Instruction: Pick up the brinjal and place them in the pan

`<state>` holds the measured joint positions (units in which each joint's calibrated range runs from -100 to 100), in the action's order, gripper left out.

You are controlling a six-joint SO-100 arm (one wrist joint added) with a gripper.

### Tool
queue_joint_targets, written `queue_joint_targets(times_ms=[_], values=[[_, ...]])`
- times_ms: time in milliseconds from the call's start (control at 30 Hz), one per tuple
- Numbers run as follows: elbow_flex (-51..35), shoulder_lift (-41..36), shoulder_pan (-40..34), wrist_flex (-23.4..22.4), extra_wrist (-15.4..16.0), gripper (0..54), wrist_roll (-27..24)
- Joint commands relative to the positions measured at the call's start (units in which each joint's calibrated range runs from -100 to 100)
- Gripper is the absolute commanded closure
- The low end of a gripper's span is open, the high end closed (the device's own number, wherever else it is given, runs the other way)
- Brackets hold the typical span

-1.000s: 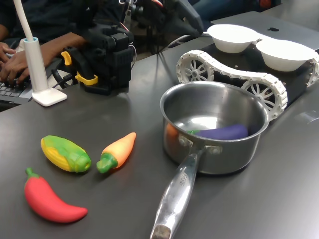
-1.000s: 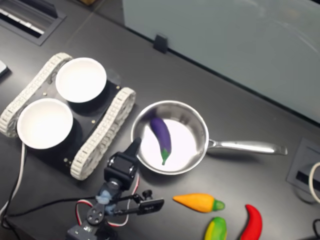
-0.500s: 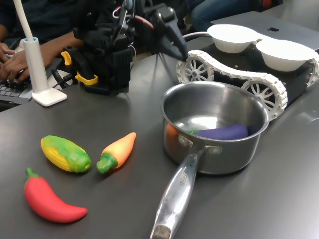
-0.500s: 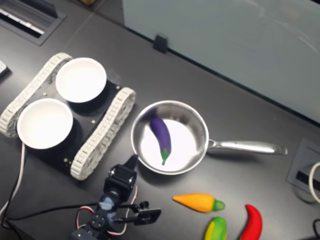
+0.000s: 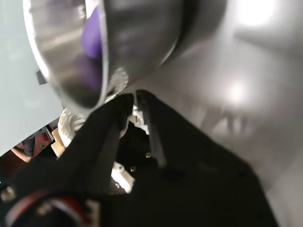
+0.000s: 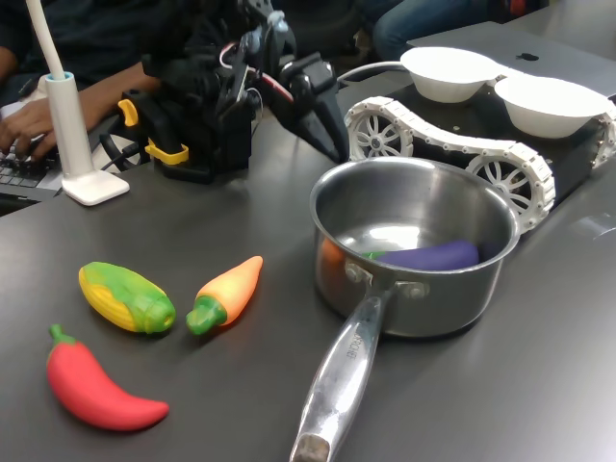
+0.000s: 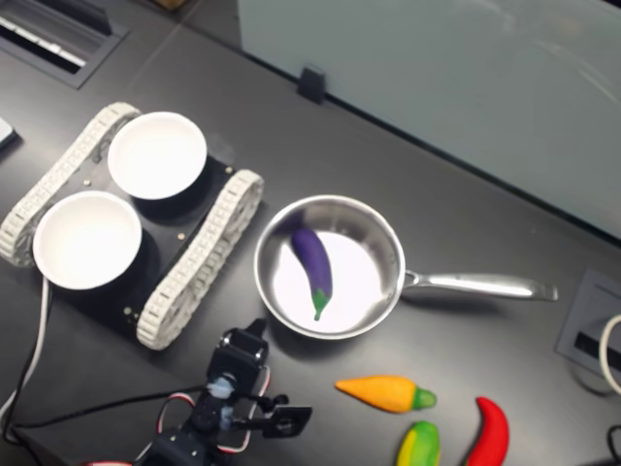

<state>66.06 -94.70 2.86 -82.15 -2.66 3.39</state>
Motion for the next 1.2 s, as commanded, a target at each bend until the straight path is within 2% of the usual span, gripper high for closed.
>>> queue_joint_targets(times_ms=[0, 333, 1167], values=[[1.86, -0.75, 1.15, 0.66, 0.48, 53.6, 0.63], [8.95, -0.75, 1.38, 3.3, 0.31, 53.6, 0.83], [9.31, -0.83, 1.84, 3.47, 0.39, 53.5, 0.88]])
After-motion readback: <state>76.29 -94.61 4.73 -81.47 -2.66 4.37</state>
